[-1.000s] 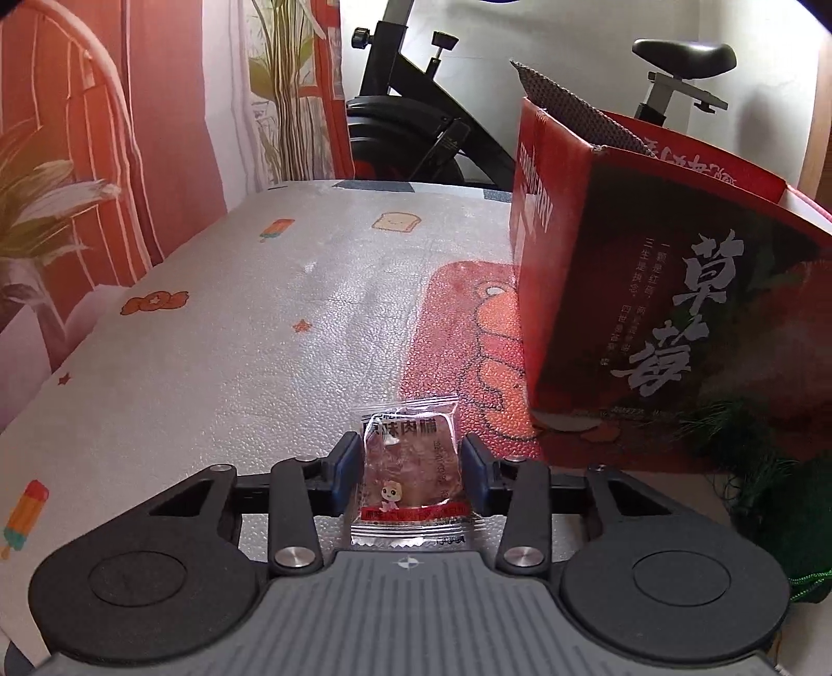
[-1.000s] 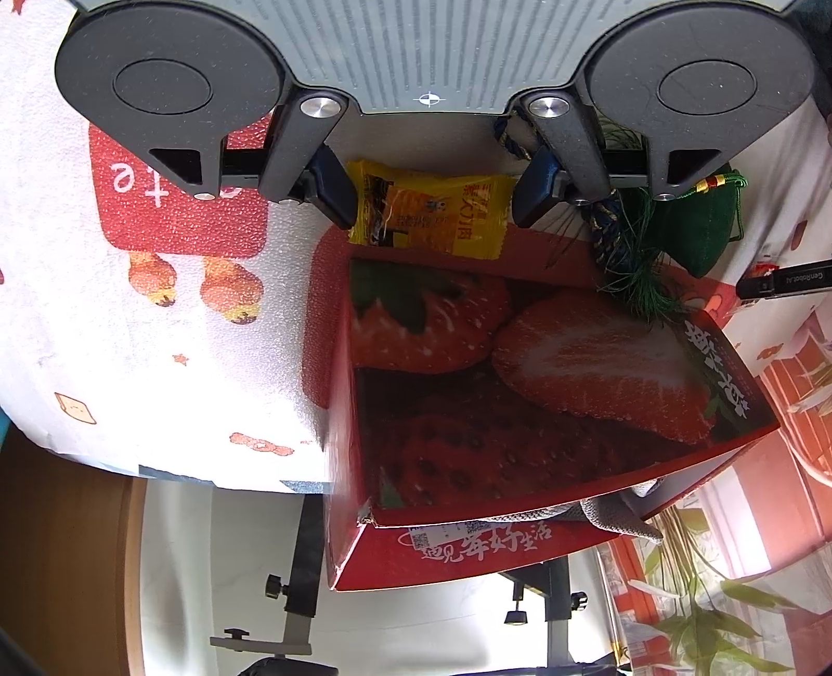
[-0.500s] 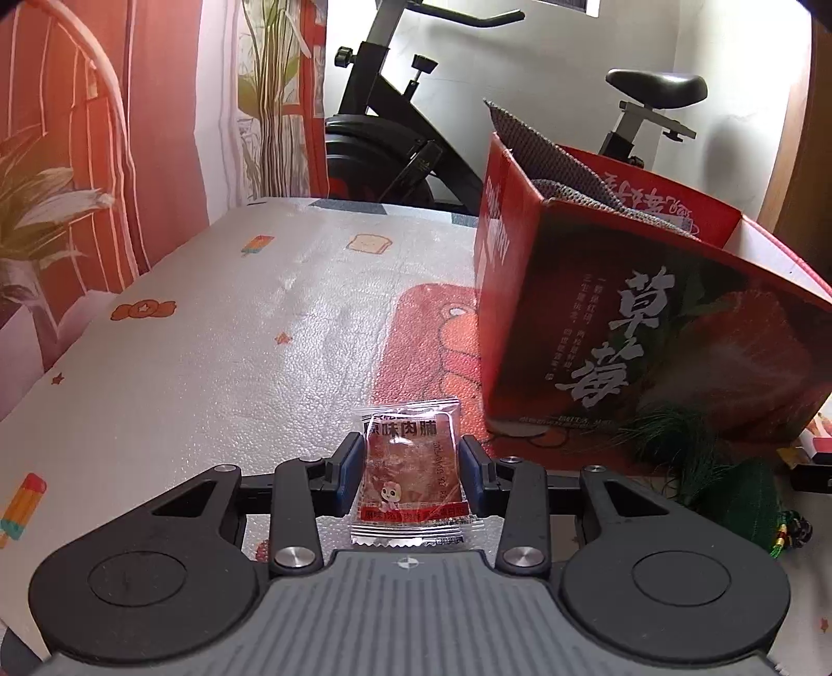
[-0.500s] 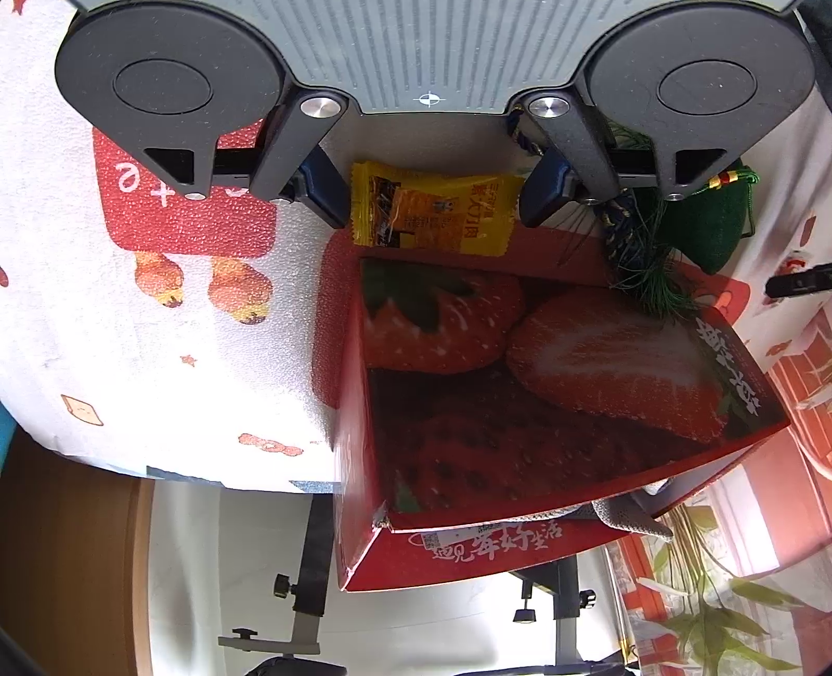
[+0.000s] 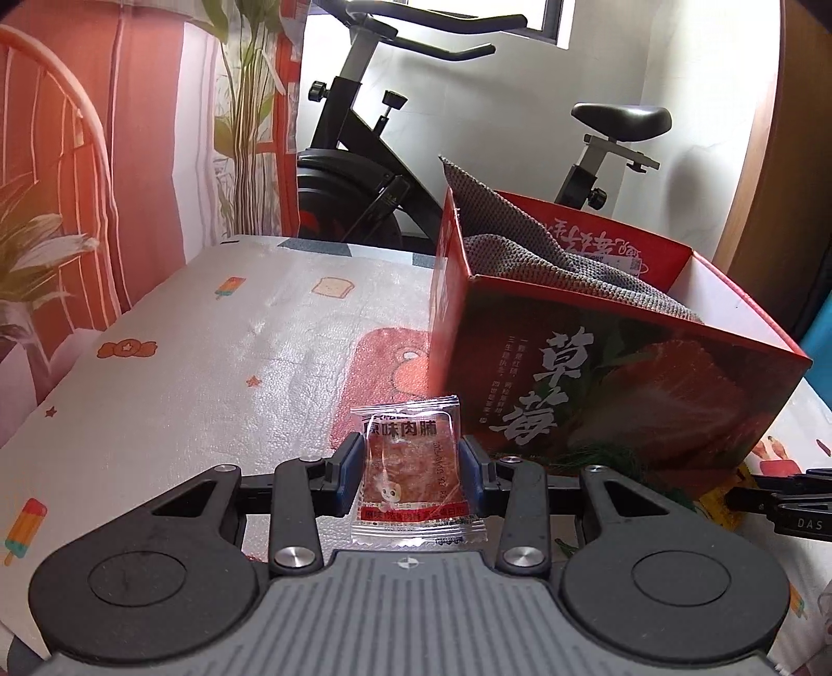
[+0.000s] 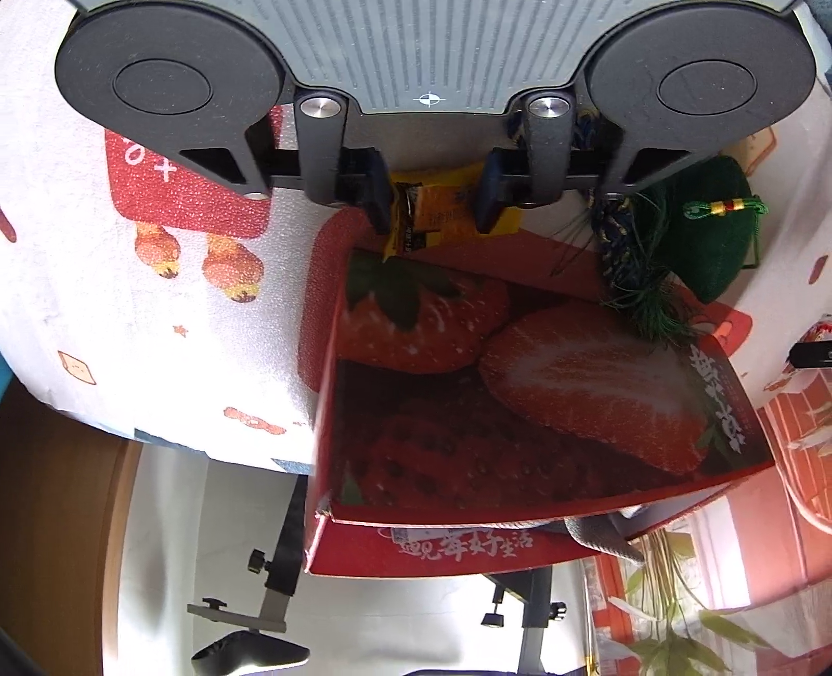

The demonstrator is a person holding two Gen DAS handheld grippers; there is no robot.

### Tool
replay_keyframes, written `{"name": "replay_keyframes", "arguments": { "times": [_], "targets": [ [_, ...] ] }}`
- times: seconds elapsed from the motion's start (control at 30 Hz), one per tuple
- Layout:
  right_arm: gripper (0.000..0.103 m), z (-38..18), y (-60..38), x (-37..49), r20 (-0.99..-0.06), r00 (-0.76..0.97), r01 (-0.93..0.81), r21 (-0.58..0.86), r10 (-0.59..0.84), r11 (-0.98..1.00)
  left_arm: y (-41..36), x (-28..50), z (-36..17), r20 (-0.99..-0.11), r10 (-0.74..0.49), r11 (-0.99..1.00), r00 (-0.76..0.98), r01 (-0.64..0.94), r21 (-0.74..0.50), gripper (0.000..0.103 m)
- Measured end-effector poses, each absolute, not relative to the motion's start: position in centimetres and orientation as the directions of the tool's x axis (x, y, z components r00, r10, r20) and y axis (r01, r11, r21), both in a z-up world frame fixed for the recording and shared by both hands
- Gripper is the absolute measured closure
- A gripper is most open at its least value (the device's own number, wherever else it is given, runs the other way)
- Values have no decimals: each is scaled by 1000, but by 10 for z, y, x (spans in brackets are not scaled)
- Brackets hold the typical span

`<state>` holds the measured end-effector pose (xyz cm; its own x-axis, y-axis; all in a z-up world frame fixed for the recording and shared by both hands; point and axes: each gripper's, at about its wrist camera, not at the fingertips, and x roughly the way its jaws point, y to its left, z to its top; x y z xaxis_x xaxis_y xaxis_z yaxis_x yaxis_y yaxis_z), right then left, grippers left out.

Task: Organize soft objects
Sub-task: 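Lift both packets with both tools and carry them over the red box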

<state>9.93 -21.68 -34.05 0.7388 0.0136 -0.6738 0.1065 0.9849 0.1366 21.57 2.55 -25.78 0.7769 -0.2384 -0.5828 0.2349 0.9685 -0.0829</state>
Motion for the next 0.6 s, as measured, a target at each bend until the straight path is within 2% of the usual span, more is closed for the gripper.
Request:
{"name": "replay_keyframes", "arguments": {
  "times": [0.1,0.17,0.27,0.6],
  "targets": [
    [77,-338,-216,98,-672,741,107,151,23,983,26,212,-254,-574,-242,968,782,237,-86,61],
    [87,-335,-216,95,-656,755,112,161,21,981,25,209,-250,-565,-245,967,788,237,-89,61],
    [90,-328,-219,92,-638,769,114,183,30,976,27,206,-245,-553,-249,967,795,240,-91,61],
    [94,-298,-215,81,-554,830,66,218,68,974,23,197,-226,-515,-282,958,810,271,-99,61]
  ]
}}
